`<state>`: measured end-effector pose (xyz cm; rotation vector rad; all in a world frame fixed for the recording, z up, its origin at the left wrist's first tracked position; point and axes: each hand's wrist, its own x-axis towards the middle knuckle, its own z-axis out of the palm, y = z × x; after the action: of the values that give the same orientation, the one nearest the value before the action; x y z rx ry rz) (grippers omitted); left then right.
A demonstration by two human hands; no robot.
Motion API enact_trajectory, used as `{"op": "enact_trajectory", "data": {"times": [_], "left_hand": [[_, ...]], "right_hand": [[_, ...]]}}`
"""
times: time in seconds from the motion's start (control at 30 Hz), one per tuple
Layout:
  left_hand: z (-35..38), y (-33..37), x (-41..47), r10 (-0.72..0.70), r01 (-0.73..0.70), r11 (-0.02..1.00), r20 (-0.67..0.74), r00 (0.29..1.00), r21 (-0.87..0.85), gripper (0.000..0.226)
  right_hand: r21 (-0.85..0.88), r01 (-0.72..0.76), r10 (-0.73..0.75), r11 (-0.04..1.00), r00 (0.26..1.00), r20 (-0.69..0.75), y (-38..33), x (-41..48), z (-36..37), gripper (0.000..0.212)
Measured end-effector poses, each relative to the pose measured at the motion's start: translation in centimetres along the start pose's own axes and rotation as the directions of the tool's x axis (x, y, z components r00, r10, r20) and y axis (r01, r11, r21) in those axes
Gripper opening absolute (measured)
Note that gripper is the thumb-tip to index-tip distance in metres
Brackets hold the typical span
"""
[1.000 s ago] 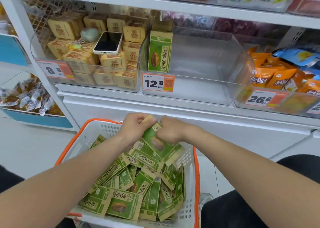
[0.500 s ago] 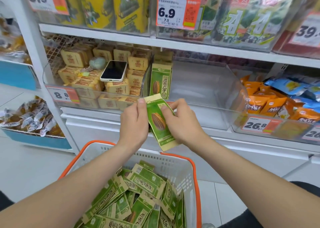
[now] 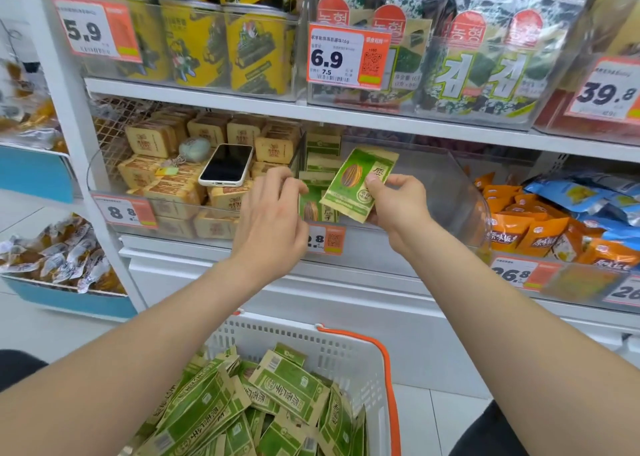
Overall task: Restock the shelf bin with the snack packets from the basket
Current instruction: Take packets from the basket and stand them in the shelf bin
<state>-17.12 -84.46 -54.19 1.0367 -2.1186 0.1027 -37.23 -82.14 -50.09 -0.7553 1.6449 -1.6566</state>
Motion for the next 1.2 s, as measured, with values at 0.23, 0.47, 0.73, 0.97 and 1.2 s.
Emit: {"op": "enact_trajectory", "data": {"times": [0.23, 0.47, 0.73, 0.97, 1.2], "left_hand": [[-0.2, -2.0, 3.0, -0.079, 0.004, 0.984, 0.426, 0.901, 0.176, 0.049], [-0.5, -2.6, 4.3, -0.074, -0.013, 0.983, 0.463, 0.884, 0.182, 0.067], [1.2, -2.3, 5.1, -0.097, 0.054, 0.992, 0.402, 0.911, 0.116, 0.062], [1.4, -2.5, 5.2, -0.083, 0.067, 0.996, 0.417, 0.905, 0.052, 0.064], [1.2, -2.9, 5.2, -0.047, 0.049, 0.999, 0.412, 0.91, 0.005, 0.059]], "right_hand": [[-0.306, 0.014, 0.0, 0.952, 0.999, 0.045, 2.4, 7.0, 1.7, 0.075], [-0.683, 0.013, 0.191, 0.731, 0.956, 0.223, -0.4, 3.1, 4.4, 0.015], [-0.792, -0.005, 0.453, 0.61, 0.822, 0.344, -0.9, 2.7, 6.1, 0.021], [-0.812, 0.01, 0.268, 0.583, 0.941, 0.204, 1.6, 5.3, 8.2, 0.087], [-0.614, 0.096, 0.107, 0.784, 0.953, 0.285, 2.8, 7.4, 9.0, 0.098]]}}
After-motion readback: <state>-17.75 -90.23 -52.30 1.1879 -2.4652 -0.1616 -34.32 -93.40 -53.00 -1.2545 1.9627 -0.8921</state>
